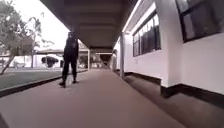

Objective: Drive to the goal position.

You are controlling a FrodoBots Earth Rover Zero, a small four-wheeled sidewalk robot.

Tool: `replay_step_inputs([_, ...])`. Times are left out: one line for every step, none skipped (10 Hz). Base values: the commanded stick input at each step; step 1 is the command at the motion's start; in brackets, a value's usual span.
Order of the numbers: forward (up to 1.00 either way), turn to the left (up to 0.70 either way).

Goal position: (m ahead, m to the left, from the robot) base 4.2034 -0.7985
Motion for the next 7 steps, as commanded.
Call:
replay_step_inputs([0.85, 0.00])
replay_step_inputs([0.85, 0.00])
replay_step_inputs([0.85, 0.00])
replay_step_inputs([0.85, 0.00])
replay_step_inputs([0.85, 0.00])
replay_step_inputs([0.85, 0.00])
replay_step_inputs([0.85, 0.00])
